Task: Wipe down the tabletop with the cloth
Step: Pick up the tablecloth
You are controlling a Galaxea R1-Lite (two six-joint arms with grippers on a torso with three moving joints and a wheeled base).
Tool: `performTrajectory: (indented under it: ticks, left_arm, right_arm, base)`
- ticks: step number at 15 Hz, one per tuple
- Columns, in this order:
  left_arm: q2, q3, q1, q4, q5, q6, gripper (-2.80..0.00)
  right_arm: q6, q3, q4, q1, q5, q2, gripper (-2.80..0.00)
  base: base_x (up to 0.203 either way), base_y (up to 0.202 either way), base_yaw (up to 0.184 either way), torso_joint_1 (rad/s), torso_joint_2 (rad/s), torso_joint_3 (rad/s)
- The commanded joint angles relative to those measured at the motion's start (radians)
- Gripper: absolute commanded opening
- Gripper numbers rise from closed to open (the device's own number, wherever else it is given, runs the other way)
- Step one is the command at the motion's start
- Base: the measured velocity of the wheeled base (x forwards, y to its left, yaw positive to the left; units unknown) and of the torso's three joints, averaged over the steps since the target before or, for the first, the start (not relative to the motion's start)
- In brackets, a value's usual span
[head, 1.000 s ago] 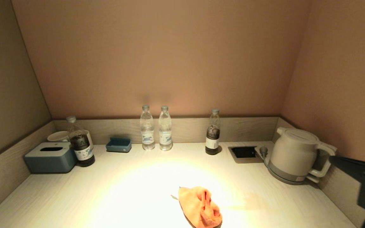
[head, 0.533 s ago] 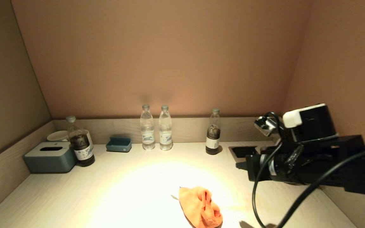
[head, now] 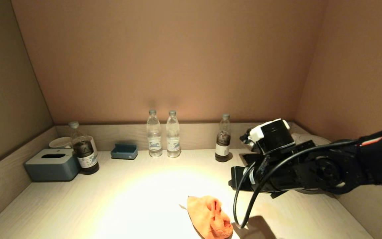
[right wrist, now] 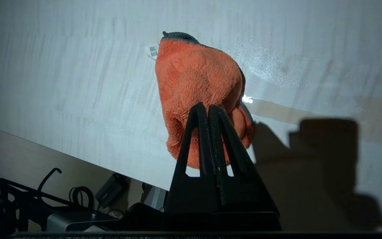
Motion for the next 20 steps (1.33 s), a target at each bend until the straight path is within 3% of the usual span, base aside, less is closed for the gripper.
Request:
performTrajectory:
  ticks: [1, 2, 6, 11, 20]
  left_arm:
    - [0.000, 0.000, 0.000, 0.000, 0.000, 0.000, -2.80]
    - [0.000, 0.000, 0.000, 0.000, 0.000, 0.000, -2.80]
    - [0.000, 0.000, 0.000, 0.000, 0.000, 0.000, -2.80]
    - [0.000, 0.000, 0.000, 0.000, 0.000, 0.000, -2.80]
    - [0.000, 0.000, 0.000, 0.000, 0.000, 0.000, -2.80]
  right_arm:
    - [0.008, -0.017, 0.041, 0.019, 0.000, 0.040, -2.80]
    - [0.007, -0.020, 0.052, 0.035, 0.000, 0.065, 0.00]
    - [0.004, -0.030, 0.082, 0.093, -0.013, 0.144, 0.00]
    - [-0.004, -0.068, 0.089, 0.153, -0.103, 0.254, 0.00]
    - [-0.007, -0.176, 0.092, 0.161, -0.104, 0.379, 0.00]
  base:
    - [0.000, 0.000, 0.000, 0.000, 0.00, 0.000]
    - [0.000, 0.000, 0.000, 0.000, 0.00, 0.000]
    - [0.000, 0.000, 0.000, 0.000, 0.00, 0.000]
    - [0.000, 0.000, 0.000, 0.000, 0.00, 0.000]
    - [0.000, 0.000, 0.000, 0.000, 0.00, 0.000]
